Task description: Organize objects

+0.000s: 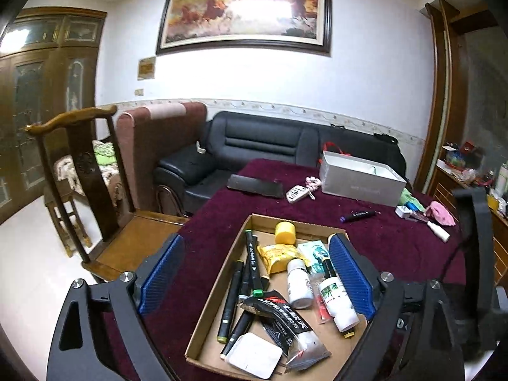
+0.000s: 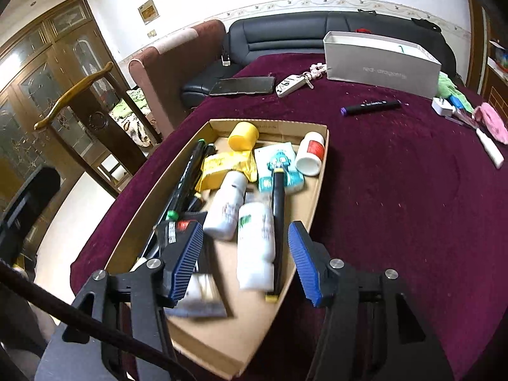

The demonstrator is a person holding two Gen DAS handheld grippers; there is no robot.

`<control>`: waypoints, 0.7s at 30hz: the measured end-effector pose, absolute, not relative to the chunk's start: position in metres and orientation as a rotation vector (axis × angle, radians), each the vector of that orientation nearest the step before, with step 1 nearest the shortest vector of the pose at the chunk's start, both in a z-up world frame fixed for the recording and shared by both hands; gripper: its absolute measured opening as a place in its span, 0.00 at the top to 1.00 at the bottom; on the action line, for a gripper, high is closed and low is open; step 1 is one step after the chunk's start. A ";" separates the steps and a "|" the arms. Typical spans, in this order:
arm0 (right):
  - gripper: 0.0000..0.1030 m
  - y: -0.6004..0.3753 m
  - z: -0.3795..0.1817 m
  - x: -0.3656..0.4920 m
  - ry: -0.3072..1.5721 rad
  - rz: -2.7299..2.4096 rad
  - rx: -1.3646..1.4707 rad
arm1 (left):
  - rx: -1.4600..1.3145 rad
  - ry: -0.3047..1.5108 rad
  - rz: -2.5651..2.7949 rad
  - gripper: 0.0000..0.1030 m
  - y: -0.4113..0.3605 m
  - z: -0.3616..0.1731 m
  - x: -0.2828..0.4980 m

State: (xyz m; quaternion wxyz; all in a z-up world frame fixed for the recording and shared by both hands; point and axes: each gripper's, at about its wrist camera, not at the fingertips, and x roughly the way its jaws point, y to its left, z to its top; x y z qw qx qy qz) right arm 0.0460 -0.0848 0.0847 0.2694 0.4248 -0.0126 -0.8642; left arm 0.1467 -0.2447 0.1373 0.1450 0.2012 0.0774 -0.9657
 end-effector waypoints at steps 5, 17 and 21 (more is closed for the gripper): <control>0.42 -0.072 0.083 0.065 -0.025 -2.370 1.099 | 0.550 0.203 -2.744 0.09 -0.233 0.141 0.158; 0.35 -0.052 0.074 0.093 0.061 -2.489 0.997 | 0.638 0.330 -2.713 0.02 -0.219 0.130 0.165; 0.35 -0.048 0.070 0.097 0.088 -2.523 0.978 | 0.673 0.364 -2.758 0.02 -0.215 0.125 0.168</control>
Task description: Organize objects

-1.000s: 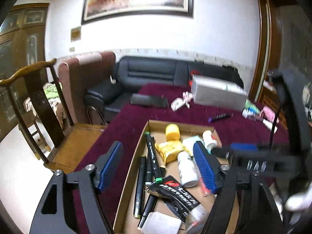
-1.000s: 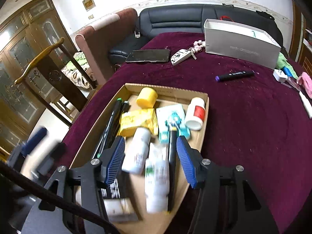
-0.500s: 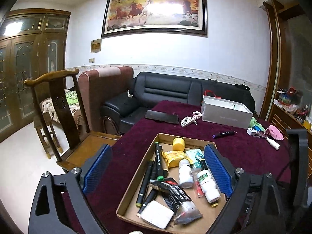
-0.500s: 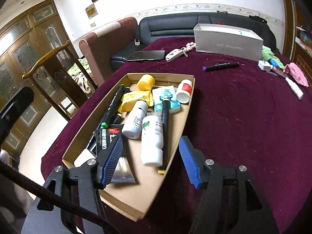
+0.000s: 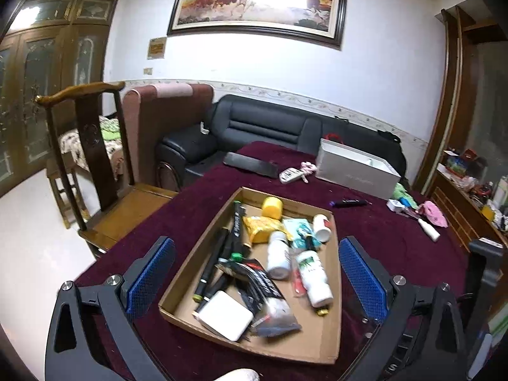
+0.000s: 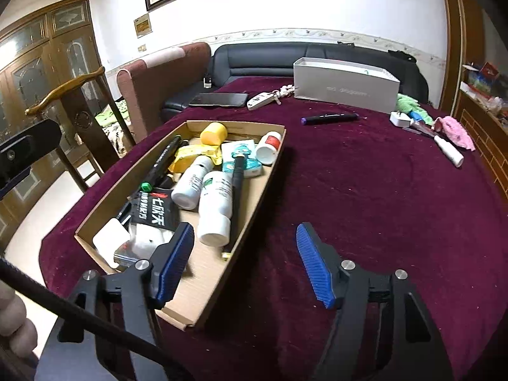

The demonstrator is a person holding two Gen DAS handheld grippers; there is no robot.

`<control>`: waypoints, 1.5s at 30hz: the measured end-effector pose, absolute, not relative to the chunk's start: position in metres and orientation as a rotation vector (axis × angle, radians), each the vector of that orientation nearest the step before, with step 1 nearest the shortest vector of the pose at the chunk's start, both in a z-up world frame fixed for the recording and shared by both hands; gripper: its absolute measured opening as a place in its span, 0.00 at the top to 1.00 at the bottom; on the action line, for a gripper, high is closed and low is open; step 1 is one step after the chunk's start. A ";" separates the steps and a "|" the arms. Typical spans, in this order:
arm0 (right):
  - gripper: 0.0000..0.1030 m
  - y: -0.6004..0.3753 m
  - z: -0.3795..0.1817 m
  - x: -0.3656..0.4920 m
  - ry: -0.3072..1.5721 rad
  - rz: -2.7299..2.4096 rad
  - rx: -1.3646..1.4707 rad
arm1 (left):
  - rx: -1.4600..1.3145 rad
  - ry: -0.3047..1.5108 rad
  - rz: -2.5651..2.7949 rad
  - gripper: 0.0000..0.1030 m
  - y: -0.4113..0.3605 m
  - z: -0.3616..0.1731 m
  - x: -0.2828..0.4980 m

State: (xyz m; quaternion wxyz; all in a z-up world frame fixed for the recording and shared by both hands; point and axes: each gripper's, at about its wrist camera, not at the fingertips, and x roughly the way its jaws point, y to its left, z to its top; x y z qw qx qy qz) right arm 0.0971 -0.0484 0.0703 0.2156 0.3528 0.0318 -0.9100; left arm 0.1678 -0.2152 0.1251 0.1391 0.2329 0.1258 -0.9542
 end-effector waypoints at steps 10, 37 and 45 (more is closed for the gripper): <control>0.35 -0.050 0.062 0.106 0.159 -2.541 0.970 | 0.709 0.289 -2.690 0.02 -0.210 0.118 0.166; 0.31 -0.105 0.056 0.118 0.359 -2.525 0.995 | 0.810 0.425 -2.578 0.02 -0.265 0.085 0.162; 0.31 -0.113 0.052 0.117 0.382 -2.514 1.014 | 0.826 0.442 -2.571 0.02 -0.270 0.079 0.158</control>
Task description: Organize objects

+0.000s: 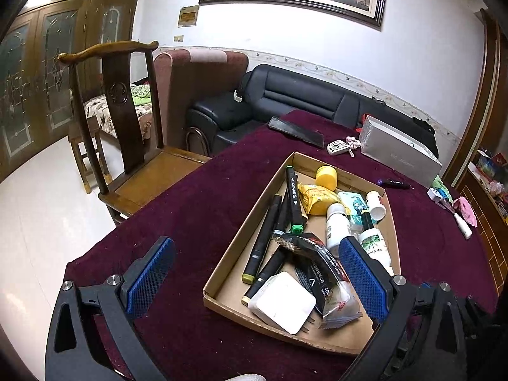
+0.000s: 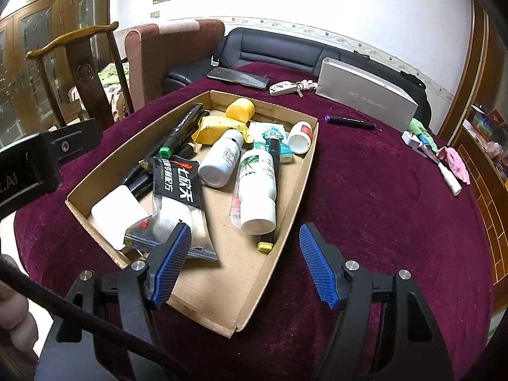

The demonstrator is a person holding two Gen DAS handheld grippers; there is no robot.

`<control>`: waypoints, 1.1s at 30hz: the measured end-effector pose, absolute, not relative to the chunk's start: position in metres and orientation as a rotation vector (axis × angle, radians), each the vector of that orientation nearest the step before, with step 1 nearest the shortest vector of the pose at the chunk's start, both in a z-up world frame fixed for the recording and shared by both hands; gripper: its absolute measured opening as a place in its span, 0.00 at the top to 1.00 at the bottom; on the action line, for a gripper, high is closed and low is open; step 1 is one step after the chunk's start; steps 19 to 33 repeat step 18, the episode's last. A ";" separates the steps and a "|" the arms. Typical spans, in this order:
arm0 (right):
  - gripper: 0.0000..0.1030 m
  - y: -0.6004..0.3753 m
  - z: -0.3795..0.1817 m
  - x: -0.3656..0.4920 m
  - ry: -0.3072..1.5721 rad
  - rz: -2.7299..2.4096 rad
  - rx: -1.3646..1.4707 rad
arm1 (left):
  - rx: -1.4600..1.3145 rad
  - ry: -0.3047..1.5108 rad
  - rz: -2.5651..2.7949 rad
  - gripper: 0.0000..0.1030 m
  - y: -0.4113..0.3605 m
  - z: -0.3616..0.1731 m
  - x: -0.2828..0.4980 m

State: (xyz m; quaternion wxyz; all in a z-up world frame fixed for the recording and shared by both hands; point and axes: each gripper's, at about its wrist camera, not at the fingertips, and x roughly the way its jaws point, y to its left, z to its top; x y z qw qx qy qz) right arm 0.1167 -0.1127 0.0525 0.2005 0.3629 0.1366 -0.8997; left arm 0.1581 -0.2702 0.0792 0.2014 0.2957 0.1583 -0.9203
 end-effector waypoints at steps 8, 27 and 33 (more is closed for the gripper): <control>0.31 -0.112 0.051 0.113 0.366 -2.511 1.028 | 0.847 0.448 -2.569 0.02 -0.271 0.077 0.155; 0.31 -0.106 0.052 0.112 0.341 -2.510 1.030 | 0.866 0.462 -2.551 0.02 -0.268 0.075 0.154; 0.31 -0.106 0.052 0.112 0.341 -2.510 1.030 | 0.866 0.462 -2.551 0.02 -0.268 0.075 0.154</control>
